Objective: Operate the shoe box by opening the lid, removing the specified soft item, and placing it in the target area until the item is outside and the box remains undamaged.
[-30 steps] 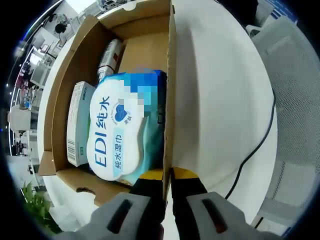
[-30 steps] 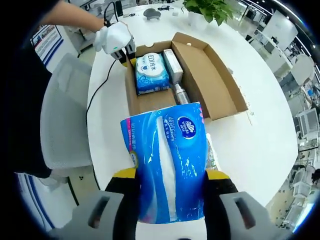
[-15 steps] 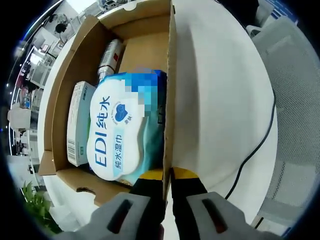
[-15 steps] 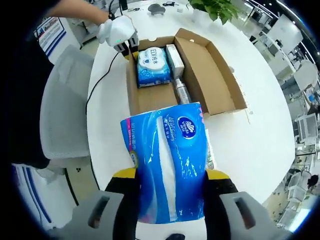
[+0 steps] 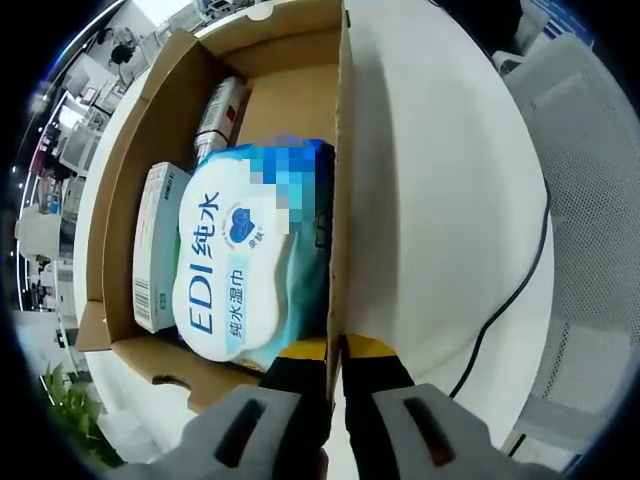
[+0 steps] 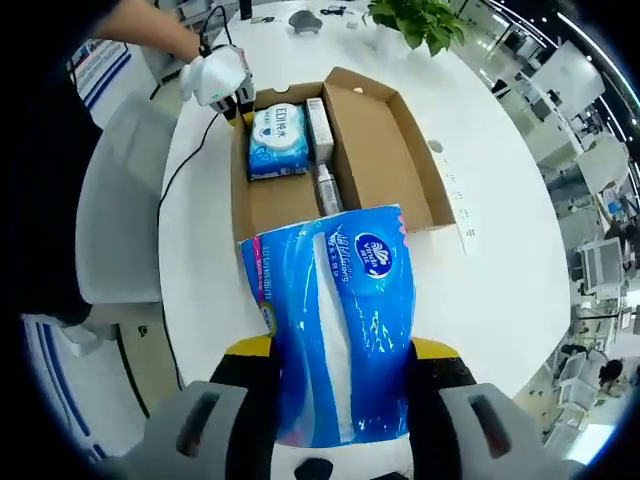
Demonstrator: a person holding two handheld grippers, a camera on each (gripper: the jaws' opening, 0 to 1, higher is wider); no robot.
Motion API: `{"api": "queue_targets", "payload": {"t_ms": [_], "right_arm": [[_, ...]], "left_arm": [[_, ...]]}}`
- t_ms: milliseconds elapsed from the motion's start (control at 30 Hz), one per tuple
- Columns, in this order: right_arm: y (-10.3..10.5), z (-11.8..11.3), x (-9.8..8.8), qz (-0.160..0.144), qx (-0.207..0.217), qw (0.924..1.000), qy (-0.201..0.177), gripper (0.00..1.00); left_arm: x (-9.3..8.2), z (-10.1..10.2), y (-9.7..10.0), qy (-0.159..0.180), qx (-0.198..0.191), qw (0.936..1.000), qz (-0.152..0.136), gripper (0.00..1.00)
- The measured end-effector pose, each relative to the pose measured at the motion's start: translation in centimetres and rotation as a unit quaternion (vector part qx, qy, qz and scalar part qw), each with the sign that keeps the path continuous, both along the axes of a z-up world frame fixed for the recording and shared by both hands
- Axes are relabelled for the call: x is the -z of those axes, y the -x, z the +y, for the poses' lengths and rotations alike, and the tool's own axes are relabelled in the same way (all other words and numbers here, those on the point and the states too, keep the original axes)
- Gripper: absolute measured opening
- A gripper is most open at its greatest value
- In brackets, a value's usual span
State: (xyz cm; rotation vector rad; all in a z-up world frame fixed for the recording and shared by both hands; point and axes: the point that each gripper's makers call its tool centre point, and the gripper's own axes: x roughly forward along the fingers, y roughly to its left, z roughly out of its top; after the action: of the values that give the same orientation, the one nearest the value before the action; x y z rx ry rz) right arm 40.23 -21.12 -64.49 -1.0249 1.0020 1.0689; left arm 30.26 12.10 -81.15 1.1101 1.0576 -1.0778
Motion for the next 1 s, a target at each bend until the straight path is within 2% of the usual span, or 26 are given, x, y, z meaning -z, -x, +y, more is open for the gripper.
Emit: {"api": "queue_targets", "payload": {"t_ms": [233,467,567,633,1000], "right_arm": [[-1.3,-0.8,1.6,0.006,-0.004,1.0000,0.004,0.47],[-2.0,-1.2,4.4,0.012,-0.013,0.9997,0.019,0.47],[-2.3,-1.2,5.0,0.015,-0.019,0.9996,0.016,0.47],[-2.9,-1.4,6.2,0.019,-0.021,0.9995,0.015,0.47],[-3.0,-1.3,9.6,0.029,-0.023,0.9992,0.013,0.47]], "left_arm": [[0.0,0.1,-0.1,0.000,-0.001,1.0000,0.001,0.02],[0.0,0.1,-0.1,-0.001,-0.004,1.0000,0.005,0.02],[0.0,0.2,-0.2,-0.002,-0.003,1.0000,0.007,0.02],[0.0,0.2,-0.2,-0.002,-0.003,1.0000,0.008,0.01],[0.1,0.1,-0.1,-0.001,-0.003,1.0000,0.007,0.01]]}}
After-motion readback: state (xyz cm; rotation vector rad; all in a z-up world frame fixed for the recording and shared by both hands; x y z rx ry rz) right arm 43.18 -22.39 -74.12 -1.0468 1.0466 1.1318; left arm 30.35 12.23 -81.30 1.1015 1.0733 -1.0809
